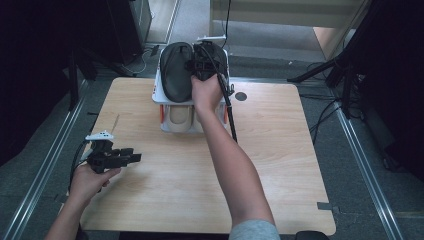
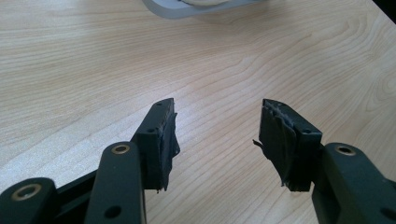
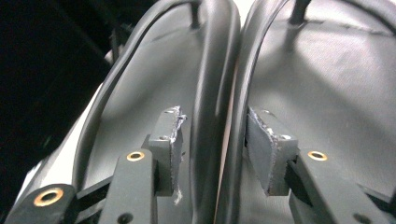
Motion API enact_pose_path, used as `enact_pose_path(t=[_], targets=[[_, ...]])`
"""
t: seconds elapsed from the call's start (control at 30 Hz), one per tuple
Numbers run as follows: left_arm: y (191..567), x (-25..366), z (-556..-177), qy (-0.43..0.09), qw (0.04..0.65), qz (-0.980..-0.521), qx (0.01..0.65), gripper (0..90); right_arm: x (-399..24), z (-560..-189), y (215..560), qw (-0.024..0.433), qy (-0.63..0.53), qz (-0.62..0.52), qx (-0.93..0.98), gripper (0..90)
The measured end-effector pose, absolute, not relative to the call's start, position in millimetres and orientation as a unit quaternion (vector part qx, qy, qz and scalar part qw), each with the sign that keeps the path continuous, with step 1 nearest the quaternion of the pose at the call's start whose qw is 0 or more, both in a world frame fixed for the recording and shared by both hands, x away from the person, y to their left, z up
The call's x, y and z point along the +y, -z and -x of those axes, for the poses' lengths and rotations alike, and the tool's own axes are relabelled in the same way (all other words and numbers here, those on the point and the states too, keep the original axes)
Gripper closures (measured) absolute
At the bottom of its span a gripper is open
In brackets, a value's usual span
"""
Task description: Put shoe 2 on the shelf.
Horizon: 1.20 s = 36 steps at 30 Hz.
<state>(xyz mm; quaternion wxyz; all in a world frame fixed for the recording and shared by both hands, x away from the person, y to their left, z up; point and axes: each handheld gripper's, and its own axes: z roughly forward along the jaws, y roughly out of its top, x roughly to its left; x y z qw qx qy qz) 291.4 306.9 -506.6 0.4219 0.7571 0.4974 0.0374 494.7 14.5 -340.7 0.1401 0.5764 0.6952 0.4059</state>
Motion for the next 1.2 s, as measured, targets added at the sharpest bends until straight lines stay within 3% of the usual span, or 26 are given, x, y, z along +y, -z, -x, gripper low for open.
enact_pose_path(t=[0.63, 1.2], targets=[[508.4, 300.7, -294.6, -0.038, 0.415, -0.761, 0.498, 46.4, -16.6, -421.8, 347.7, 0.077, -0.441, -0.453, 0.771, 61.4], [509.1, 294.4, -298.6, -0.032, 0.404, -0.772, 0.489, 46.2, -35.1, -369.9, 376.6, 0.061, -0.463, -0.348, 0.813, 57.8]])
